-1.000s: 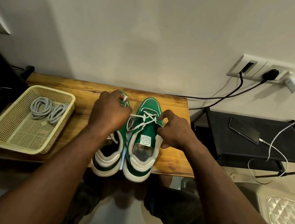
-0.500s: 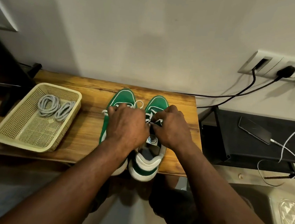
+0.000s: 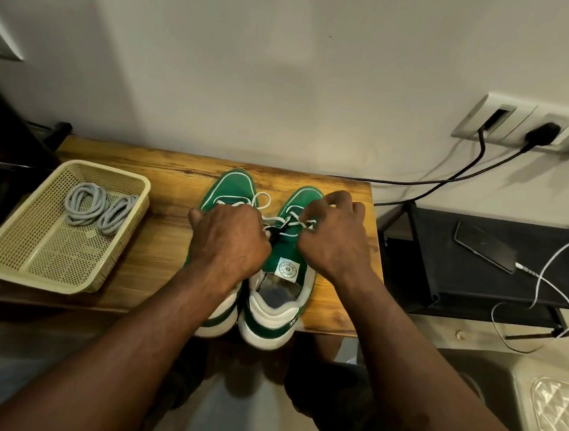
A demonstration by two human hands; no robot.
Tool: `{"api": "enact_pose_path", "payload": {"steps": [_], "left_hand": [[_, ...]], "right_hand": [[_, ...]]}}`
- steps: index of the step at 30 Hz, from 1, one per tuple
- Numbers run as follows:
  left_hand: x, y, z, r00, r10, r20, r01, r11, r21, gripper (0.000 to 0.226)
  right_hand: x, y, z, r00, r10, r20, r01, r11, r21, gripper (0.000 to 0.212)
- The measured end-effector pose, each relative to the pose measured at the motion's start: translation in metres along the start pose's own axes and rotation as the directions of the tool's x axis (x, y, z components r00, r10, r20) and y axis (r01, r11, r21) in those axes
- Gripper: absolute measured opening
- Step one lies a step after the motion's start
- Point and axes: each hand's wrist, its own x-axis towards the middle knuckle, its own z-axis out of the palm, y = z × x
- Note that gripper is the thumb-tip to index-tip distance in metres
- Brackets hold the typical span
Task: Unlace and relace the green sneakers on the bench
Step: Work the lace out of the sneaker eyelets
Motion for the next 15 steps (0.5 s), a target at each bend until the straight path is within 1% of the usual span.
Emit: {"api": "enact_pose_path", "payload": {"steps": [2,5,7,8,10,12,14,15], "left_hand": [[0.000,0.001,0.001,1.000,0.006,0.002,-0.006,1.000,0.012,0.017],[-0.002,0.004,0.003,1.000,0.026,-0.012,-0.025,0.998,0.056,0.015],[-0.004,0.006,0.004,1.000,0.023,-0.019,-0.021,0.995,0.100,0.015],[-0.004,0.006,0.003,1.000,0.012,-0.015,-0.010,0.994,0.113,0.015],[-0.004,0.006,0.003,1.000,-0.008,-0.010,0.009,0.992,0.125,0.016],[-0.003,0.005,0.003,1.000,-0.016,-0.014,0.018,0.991,0.134,0.018],[-0.002,0.005,0.003,1.000,-0.016,-0.010,0.017,0.992,0.126,0.019],[-0.002,0.005,0.002,1.000,-0.013,-0.008,0.014,0.993,0.119,0.018]], "right_hand": [[-0.002,-0.004,0.006,0.999,-0.049,0.014,0.049,0.997,-0.061,0.030],[-0.006,-0.010,0.015,0.995,-0.070,0.073,0.081,0.984,-0.158,0.031],[-0.006,-0.011,0.018,0.994,-0.098,0.055,0.107,0.977,-0.184,0.029],[-0.006,-0.012,0.016,0.994,-0.098,0.041,0.103,0.981,-0.164,0.028],[-0.003,-0.010,0.007,0.999,-0.037,-0.007,0.036,0.997,-0.073,0.027],[0.002,-0.005,-0.005,0.991,0.073,-0.116,-0.074,0.997,-0.006,0.026],[0.007,0.005,-0.017,0.946,0.209,-0.249,-0.195,0.978,0.079,0.023],[0.009,0.010,-0.019,0.923,0.265,-0.280,-0.241,0.963,0.119,0.021]]}}
